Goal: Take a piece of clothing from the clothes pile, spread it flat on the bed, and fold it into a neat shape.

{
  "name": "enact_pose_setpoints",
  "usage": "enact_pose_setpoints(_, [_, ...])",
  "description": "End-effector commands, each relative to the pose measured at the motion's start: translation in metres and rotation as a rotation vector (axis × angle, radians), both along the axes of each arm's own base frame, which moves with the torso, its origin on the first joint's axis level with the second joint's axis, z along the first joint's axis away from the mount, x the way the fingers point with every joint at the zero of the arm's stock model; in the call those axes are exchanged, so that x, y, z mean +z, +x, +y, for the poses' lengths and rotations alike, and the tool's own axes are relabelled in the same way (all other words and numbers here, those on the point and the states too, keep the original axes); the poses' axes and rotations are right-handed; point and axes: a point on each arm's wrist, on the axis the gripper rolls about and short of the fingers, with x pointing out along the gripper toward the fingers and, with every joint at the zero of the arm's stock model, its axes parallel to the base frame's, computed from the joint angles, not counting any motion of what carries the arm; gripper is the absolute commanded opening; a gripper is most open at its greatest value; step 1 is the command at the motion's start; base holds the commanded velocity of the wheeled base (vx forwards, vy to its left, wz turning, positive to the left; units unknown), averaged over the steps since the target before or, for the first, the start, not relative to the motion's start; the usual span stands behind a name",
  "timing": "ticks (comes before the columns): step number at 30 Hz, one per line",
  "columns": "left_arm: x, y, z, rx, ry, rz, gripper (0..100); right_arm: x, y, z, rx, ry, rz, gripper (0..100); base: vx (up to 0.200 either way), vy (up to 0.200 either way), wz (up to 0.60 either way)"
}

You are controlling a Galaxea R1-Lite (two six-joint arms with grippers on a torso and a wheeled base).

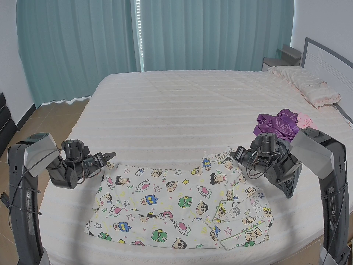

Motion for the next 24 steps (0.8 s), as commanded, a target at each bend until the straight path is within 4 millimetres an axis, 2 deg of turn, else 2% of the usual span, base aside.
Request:
enact_pose_setpoints(1, [0.018, 0.017, 0.006, -0.055, 0.105, 0.041, 100, -0.001, -0.002, 0.000, 0.002, -0.001, 0.006, 0, 0.000, 0.000, 0.00])
enact_pose_setpoints(6, [0.023, 0.026, 0.008, -0.076, 0.121, 0.100, 100, -0.001, -0.002, -0.001, 0.000, -0.002, 0.008, 0, 0.000, 0.000, 0.00])
enact_pose_setpoints(12, [0.021, 0.025, 0.005, -0.132, 0.084, 0.105, 100, -0.001, -0.002, -0.001, 0.000, -0.001, 0.006, 0, 0.000, 0.000, 0.00])
enact_pose_setpoints(24, [-0.001, 0.019, 0.001, -0.204, 0.126, 0.194, 100, -0.001, -0.003, 0.000, 0.002, -0.002, 0.009, 0, 0.000, 0.000, 0.00])
